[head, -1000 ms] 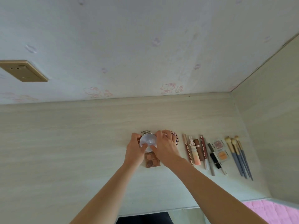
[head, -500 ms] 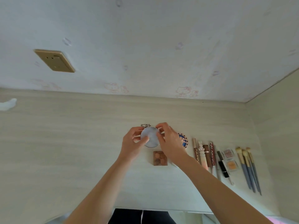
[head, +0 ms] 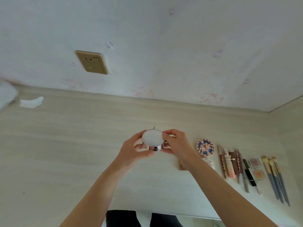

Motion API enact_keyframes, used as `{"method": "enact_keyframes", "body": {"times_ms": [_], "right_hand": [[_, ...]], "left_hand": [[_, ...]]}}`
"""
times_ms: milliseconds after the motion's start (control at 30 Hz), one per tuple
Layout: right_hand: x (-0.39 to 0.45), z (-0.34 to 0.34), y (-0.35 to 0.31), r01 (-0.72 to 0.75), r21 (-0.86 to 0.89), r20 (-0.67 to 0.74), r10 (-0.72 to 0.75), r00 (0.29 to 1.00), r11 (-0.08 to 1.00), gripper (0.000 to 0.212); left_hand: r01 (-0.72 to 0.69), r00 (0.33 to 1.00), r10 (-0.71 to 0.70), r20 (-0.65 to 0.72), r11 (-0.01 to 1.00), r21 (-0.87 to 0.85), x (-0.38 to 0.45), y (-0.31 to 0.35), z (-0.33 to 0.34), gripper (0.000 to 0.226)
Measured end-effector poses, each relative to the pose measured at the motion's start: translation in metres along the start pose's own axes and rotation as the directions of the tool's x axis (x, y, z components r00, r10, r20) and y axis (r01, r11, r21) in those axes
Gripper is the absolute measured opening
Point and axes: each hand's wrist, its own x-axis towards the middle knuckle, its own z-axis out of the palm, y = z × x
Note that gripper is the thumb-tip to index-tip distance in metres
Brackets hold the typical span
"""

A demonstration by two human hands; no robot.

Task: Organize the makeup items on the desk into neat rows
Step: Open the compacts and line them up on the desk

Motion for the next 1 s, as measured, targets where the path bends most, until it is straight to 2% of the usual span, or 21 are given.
{"method": "enact_keyframes", "body": {"times_ms": [267,433,500,567,633,767,900,1000], "right_hand": [[-0.017,0.09,-0.004,-0.017,-0.043,-0.121,0.011,0.993,0.999,0.012],[-0.026,0.134,-0.001,-0.003,-0.073,-0.131,-0.007,0.991,0.997,0.013],[-0.029,0.149,0.001,0.048,-0.235,-0.144,-0.084,0.986,0.971,0.017],[-0.031,0.161,0.005,0.13,-0.476,-0.14,-0.22,0.965,0.87,0.021],[-0.032,0.169,0.006,0.198,-0.59,-0.099,-0.314,0.944,0.782,0.023],[-0.026,0.175,0.013,0.399,-0.627,0.118,-0.425,0.897,0.669,0.034],[-0.012,0.178,0.021,0.488,-0.649,0.302,-0.392,0.869,0.583,0.043],[0.004,0.177,0.031,0.549,-0.668,0.353,-0.435,0.828,0.502,0.053]], "left_hand": [[-0.066,0.997,0.062,0.056,0.995,0.076,-0.007,-0.001,-0.091,0.065],[-0.093,0.991,0.076,0.109,0.983,0.16,-0.012,-0.007,-0.138,0.06],[-0.091,0.991,0.071,0.115,0.979,0.18,-0.013,-0.009,-0.154,0.058],[-0.077,0.991,0.057,0.121,0.983,0.169,-0.015,-0.01,-0.165,0.056],[-0.066,0.993,0.049,0.112,0.986,0.155,-0.015,-0.011,-0.173,0.058],[-0.069,0.995,0.056,0.084,0.985,0.158,-0.01,-0.017,-0.183,0.063],[-0.099,0.993,0.087,0.074,0.982,0.163,0.003,-0.032,-0.189,0.056],[-0.146,0.988,0.136,0.07,0.976,0.163,0.014,-0.046,-0.191,0.06]]}}
